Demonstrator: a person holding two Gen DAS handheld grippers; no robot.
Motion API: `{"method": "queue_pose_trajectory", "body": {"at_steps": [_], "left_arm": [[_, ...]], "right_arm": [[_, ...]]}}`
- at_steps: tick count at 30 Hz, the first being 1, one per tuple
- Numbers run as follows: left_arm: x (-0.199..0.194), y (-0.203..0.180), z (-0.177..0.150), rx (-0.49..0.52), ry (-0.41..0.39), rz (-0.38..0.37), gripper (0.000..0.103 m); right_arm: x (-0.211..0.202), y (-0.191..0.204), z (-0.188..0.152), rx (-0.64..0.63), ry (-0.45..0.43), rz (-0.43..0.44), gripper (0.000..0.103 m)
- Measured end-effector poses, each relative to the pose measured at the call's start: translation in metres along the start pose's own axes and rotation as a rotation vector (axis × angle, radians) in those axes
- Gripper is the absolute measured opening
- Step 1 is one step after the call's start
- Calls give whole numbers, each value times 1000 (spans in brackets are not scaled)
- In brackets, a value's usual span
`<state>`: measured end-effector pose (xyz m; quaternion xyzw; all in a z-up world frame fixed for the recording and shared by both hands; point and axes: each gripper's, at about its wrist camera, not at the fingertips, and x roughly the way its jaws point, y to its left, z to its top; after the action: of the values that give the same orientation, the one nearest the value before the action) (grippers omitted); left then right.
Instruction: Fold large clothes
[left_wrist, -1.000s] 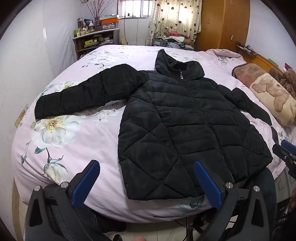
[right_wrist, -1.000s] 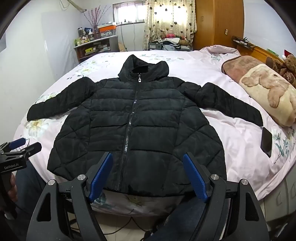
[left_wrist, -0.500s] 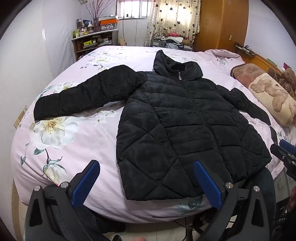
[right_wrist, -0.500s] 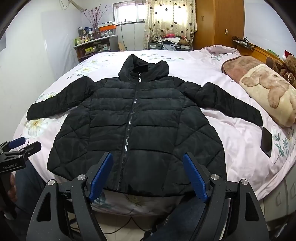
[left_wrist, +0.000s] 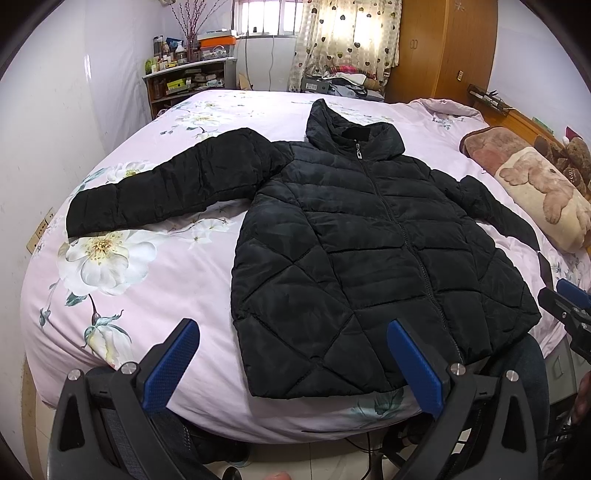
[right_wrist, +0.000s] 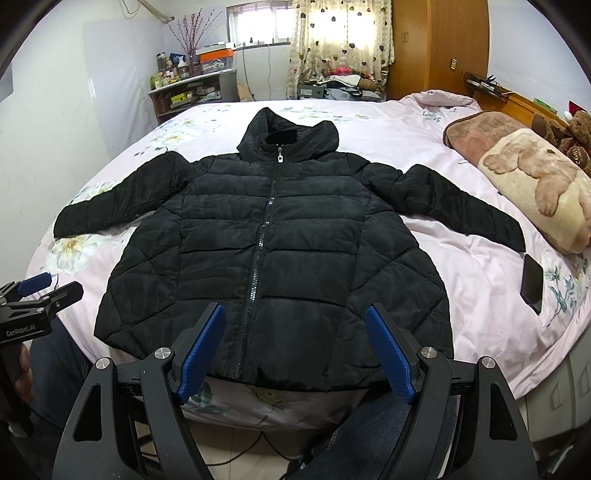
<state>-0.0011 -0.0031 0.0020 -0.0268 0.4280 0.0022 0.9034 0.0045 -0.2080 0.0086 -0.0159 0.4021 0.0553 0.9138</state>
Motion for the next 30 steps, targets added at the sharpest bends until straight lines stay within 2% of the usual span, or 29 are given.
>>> {"method": "queue_pose_trajectory", "body": {"at_steps": [30], "left_arm": [[-1, -2, -1, -4, 0, -6, 103]], "right_arm": [[-1, 3, 0, -3, 0, -2, 78]]}}
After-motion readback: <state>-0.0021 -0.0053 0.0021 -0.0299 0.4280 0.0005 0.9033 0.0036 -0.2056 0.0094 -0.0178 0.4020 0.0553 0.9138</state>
